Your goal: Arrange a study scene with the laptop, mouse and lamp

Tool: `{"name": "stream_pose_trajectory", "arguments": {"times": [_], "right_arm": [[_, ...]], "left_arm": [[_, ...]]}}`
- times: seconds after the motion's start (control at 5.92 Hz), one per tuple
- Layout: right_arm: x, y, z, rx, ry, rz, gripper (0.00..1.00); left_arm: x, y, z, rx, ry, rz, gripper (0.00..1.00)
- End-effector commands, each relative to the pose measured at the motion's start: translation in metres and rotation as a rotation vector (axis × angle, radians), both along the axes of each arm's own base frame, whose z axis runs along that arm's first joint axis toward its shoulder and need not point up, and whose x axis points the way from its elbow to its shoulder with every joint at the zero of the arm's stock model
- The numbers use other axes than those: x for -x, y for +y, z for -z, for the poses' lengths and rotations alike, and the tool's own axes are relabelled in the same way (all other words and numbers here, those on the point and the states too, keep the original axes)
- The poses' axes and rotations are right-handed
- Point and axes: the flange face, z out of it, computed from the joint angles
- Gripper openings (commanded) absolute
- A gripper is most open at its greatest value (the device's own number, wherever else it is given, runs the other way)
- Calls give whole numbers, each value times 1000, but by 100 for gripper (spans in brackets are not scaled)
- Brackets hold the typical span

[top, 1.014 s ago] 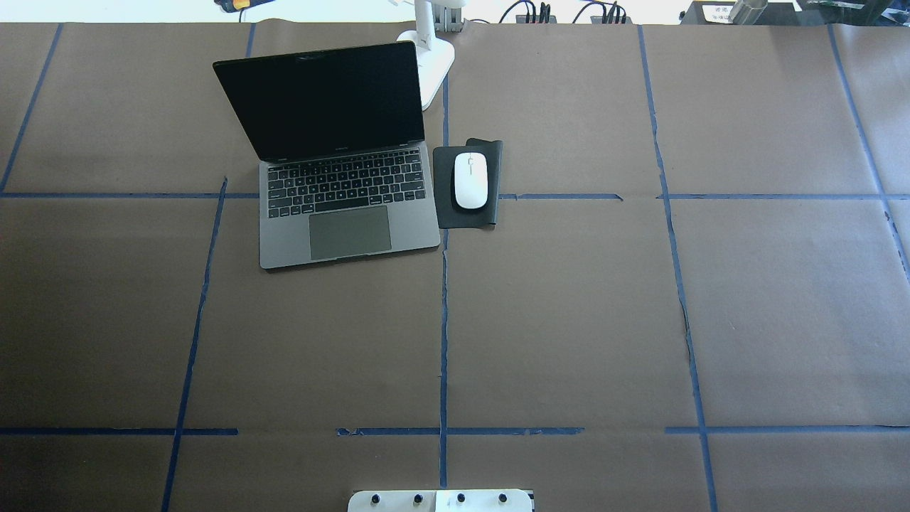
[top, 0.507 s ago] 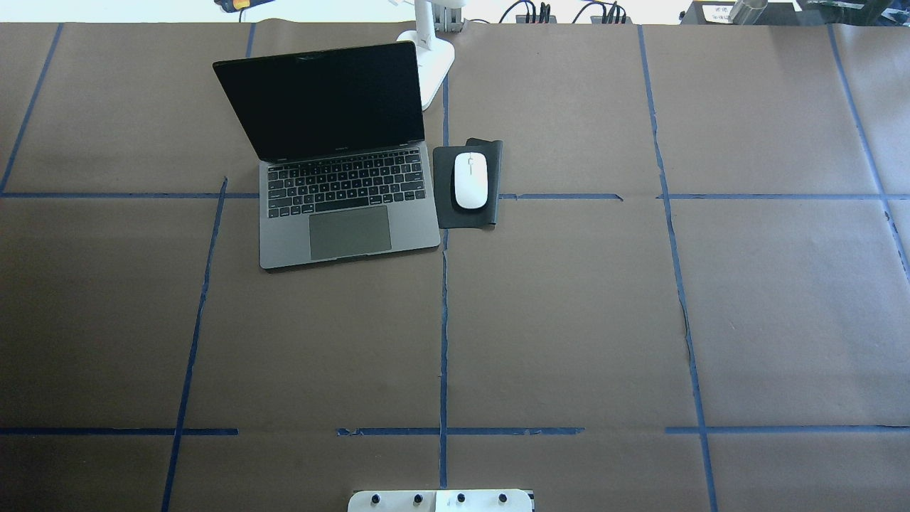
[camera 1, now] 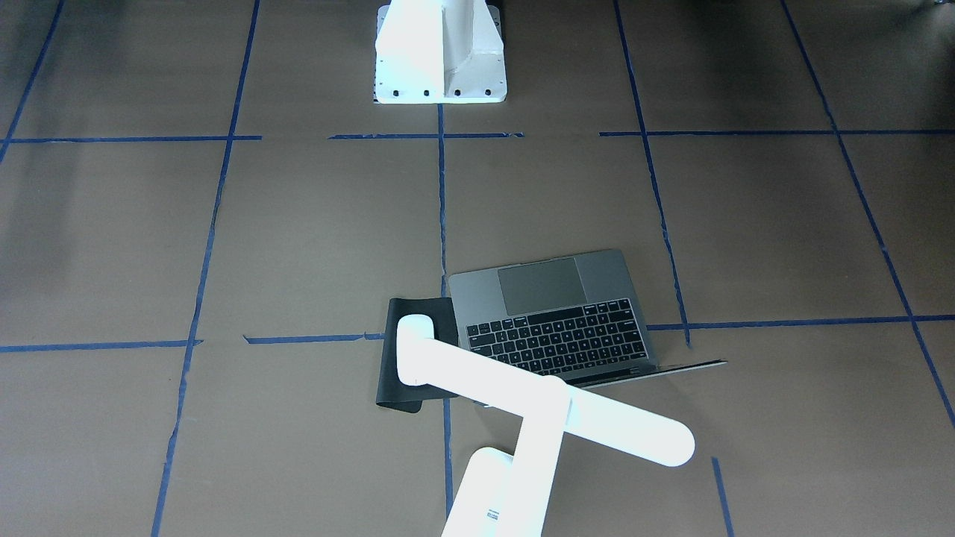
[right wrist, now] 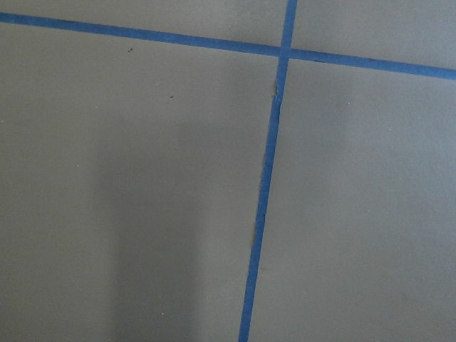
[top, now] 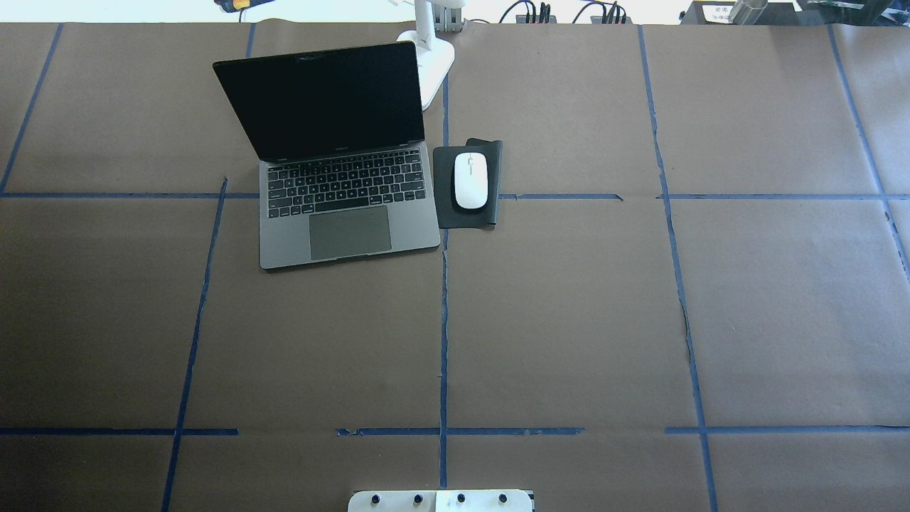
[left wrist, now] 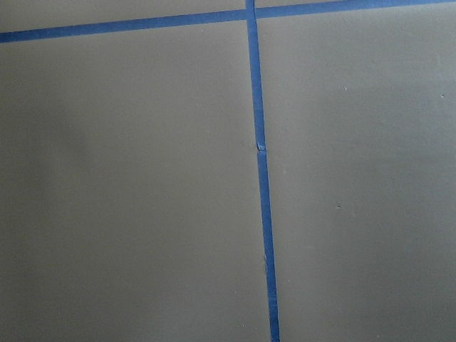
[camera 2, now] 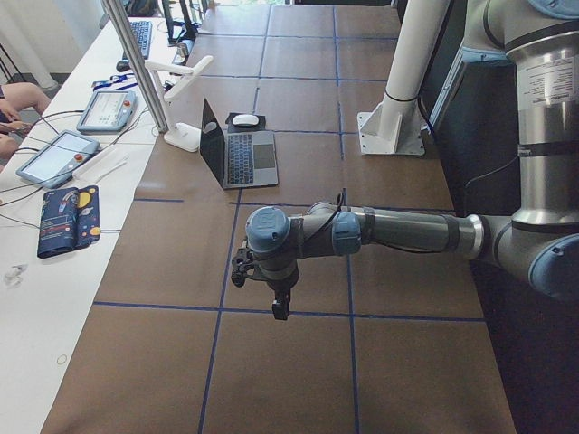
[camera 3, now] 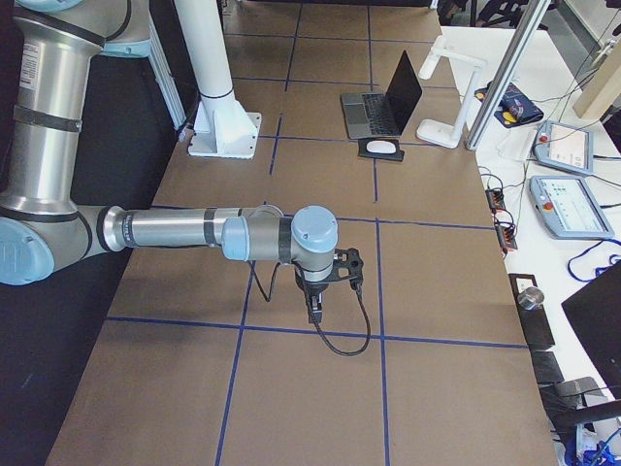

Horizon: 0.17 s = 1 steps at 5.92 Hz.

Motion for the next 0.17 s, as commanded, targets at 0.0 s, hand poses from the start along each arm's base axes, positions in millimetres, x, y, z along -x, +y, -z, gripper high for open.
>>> {"name": "stream_pose_trajectory", "arguments": {"times": [0.0], "right_arm": [[0, 0, 0, -1, 0, 0, 100]], "left_arm": [[0, 0, 0, 1, 0, 0, 100]]}}
